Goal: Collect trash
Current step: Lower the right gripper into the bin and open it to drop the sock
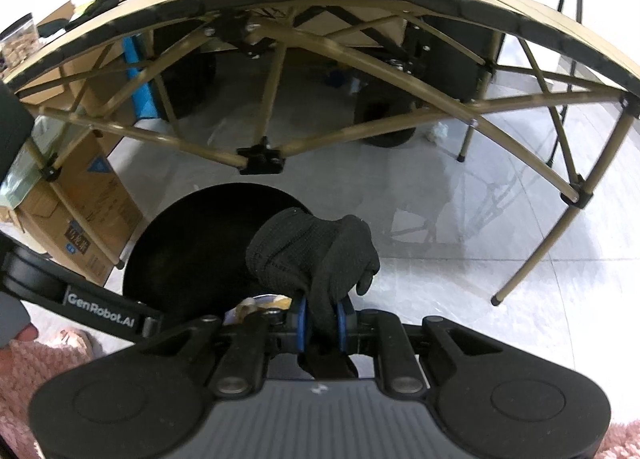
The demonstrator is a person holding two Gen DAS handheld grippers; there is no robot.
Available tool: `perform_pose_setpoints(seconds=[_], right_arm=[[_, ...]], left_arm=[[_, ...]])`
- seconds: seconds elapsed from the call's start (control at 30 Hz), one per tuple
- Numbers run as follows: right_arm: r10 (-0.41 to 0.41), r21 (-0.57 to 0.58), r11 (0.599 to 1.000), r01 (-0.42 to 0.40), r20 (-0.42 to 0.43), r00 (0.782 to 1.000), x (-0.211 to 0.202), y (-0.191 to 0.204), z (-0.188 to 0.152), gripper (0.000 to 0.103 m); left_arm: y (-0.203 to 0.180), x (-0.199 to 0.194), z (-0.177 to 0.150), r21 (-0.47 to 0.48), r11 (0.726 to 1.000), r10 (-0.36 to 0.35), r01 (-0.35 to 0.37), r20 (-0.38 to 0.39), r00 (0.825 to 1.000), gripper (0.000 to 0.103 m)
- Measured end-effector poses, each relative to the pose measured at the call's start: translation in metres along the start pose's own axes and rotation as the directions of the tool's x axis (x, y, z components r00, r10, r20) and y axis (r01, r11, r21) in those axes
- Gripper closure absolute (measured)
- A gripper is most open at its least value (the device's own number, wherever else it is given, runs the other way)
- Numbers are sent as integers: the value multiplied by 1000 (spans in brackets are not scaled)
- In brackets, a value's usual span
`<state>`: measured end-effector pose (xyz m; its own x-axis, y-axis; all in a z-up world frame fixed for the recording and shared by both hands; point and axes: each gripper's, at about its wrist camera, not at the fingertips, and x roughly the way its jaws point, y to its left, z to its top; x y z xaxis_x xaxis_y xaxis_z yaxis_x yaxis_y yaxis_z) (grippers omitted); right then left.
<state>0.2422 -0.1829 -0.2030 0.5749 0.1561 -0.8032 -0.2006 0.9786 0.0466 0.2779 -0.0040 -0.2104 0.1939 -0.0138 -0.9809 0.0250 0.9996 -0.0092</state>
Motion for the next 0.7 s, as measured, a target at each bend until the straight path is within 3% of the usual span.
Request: perform_pose_setpoints(seconds=[0.7], right_arm=[[83, -124, 989, -86, -30, 996, 17, 49, 3, 89]], left_arm=[[51, -14, -27, -40, 998, 48, -48, -1, 999, 0]])
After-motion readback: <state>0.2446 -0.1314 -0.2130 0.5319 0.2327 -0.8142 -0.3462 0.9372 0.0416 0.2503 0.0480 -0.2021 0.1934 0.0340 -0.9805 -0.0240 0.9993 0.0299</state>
